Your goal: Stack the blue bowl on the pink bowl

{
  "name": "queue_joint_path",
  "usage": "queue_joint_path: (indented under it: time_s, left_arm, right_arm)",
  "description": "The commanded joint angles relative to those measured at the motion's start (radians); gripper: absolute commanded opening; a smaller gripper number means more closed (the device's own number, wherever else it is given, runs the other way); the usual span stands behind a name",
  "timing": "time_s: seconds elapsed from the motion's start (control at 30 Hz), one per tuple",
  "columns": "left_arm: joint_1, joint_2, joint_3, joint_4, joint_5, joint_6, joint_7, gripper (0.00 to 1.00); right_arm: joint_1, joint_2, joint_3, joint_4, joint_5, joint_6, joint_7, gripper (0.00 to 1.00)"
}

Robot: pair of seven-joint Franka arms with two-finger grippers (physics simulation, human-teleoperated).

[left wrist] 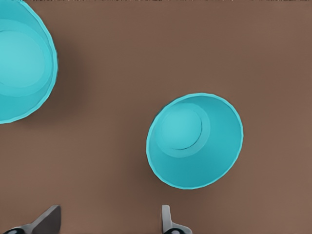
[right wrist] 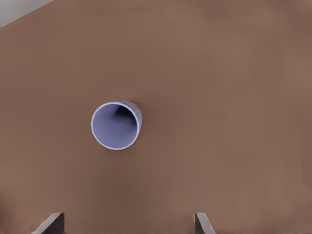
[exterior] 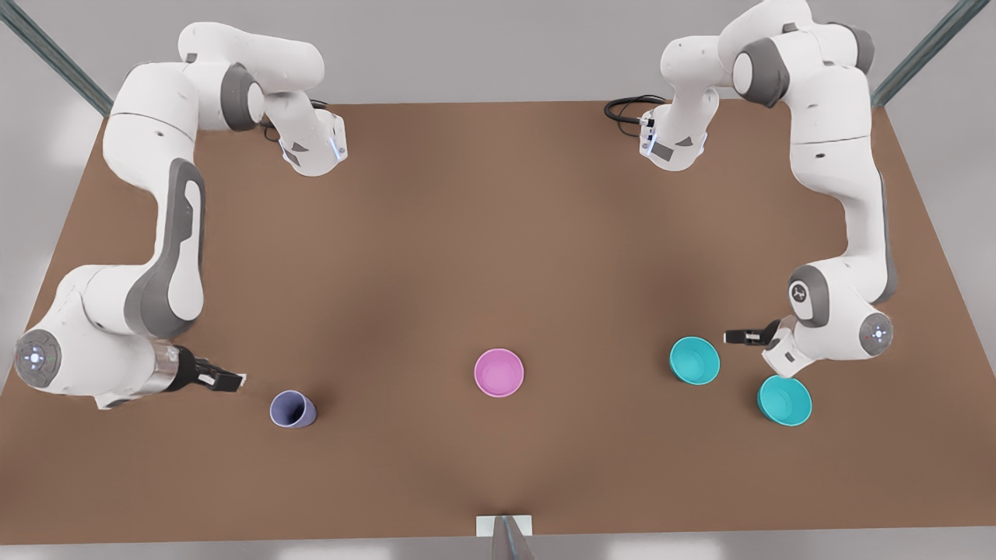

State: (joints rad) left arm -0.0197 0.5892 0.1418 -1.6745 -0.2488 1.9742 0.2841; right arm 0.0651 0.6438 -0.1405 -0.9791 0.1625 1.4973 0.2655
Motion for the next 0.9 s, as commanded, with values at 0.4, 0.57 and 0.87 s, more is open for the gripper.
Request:
queue_joint_path:
  time_s: [0.4,0.57,0.87]
  left_arm:
    - [-0.016,0.09,-0.041,-0.004,-0.058,0.227,-0.017,1.0]
    - [-0.017,0.09,-0.045,-0.033,-0.063,0.226,-0.017,0.56]
    - [-0.02,0.087,-0.048,-0.033,-0.063,0.203,-0.054,0.21]
  right_arm:
    - [-0.033,-0.535,0.087,-0.451,-0.169,-0.069,-0.428,1.0]
    - [-0.033,-0.536,0.087,-0.451,-0.169,-0.069,-0.431,1.0]
    - [-0.034,-0.532,0.085,-0.448,-0.169,-0.075,-0.436,1.0]
